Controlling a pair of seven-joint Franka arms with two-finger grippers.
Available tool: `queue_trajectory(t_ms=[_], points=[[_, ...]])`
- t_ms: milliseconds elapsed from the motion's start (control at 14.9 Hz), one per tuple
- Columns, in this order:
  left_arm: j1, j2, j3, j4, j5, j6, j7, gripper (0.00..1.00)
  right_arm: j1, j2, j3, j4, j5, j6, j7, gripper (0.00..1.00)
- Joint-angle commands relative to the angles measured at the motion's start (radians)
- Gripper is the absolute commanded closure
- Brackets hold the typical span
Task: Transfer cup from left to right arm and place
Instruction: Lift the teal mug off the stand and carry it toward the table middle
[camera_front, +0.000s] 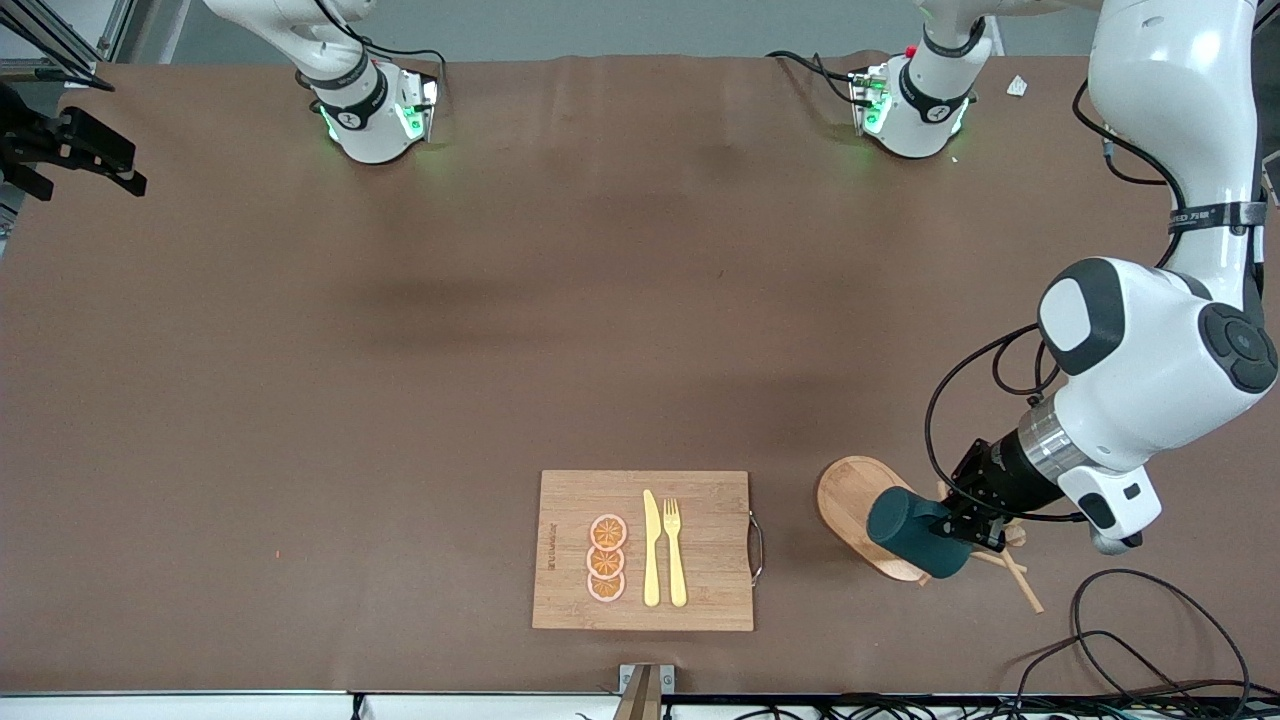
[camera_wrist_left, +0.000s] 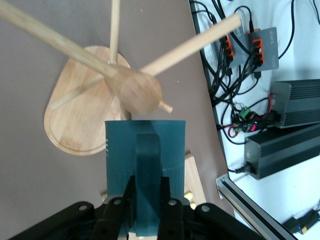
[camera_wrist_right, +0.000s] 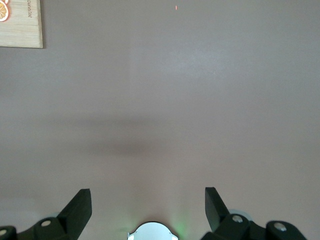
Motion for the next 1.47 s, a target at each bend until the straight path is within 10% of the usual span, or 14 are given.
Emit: queue_trajectory(t_ms=[0,468,1405], points=[[-0.007,-0.02,-0.022,-0.003,-0.025,-0.011,-0.014,0.98,-0.016,-0.003,0.013,-0.006,0.003,0.004,-0.003,0.0],[-0.035,-0.065,-0.137,-0.006,0.025,-0.043,-0.023,0.98,-0.019,0.011,0.013,-0.003,0.005,0.01,-0.005,0.0],[-0.58,0.094,-0.117,-0.009,0.919,-0.045,-0.355,0.96,-0.065,0.155,0.005,0.019,-0.003,0.082,-0.008,0.0]])
